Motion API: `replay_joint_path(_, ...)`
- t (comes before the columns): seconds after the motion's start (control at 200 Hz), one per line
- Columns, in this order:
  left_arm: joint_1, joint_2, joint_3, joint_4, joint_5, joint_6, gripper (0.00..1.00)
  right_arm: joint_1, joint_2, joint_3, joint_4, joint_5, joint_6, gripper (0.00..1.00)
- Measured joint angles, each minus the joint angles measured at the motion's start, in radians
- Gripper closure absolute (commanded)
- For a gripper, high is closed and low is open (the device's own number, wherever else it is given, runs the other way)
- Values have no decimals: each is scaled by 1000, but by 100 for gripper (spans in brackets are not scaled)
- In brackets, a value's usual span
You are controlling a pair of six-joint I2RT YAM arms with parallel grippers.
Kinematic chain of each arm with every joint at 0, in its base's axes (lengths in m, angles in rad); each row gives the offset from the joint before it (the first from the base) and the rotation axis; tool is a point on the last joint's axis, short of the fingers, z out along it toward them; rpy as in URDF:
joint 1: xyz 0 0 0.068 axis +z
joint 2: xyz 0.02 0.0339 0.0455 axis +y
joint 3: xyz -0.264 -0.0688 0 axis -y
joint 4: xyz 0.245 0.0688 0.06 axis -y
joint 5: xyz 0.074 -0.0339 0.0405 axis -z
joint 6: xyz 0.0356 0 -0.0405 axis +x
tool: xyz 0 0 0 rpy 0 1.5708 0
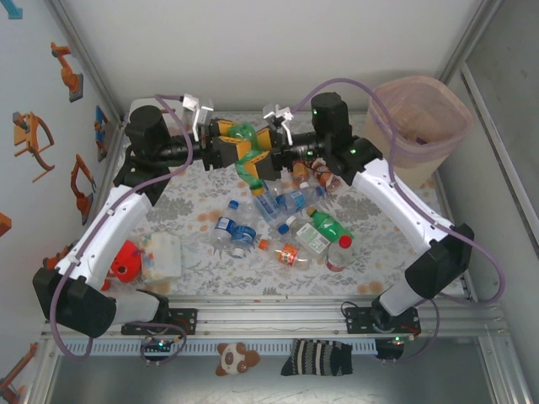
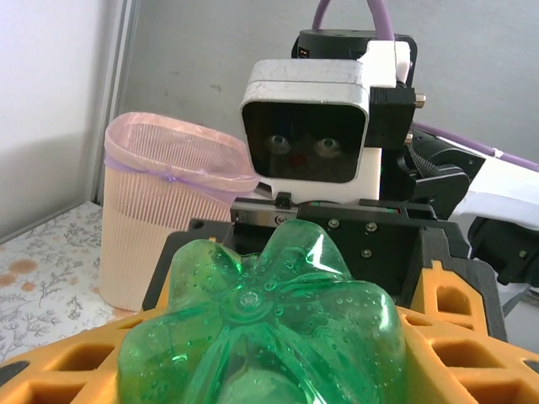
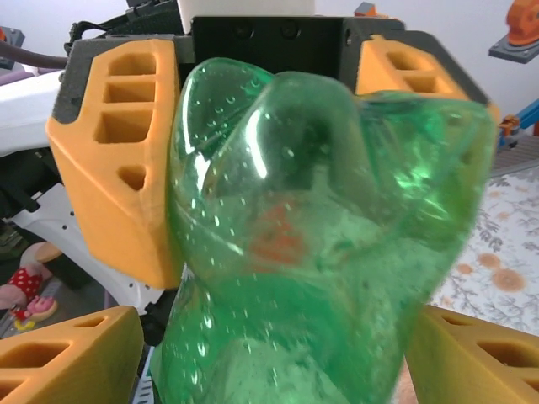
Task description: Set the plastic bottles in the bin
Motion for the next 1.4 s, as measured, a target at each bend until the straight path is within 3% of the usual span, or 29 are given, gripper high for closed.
replay_joint_path(0.606,-3,-4,3,5,5,2,50,9,21,39,-48,-6,26,41)
replay_joint_path(0.831,-3,-11,3,8,-4,1,43,9,22,48,-50,-6,37,46)
replay_joint_path(0.926,-4,-18,3,8,-14,2,35,10,22,52,-50,-5,43,47)
replay_joint_path(1.117,-7,-62,-16,3,-90,13,21,8,22,56,-48,32,61,48)
replay_joint_path(1.402,12,-167,-81,-9,-273,47,19,-74,18,57,-49,119,89,49)
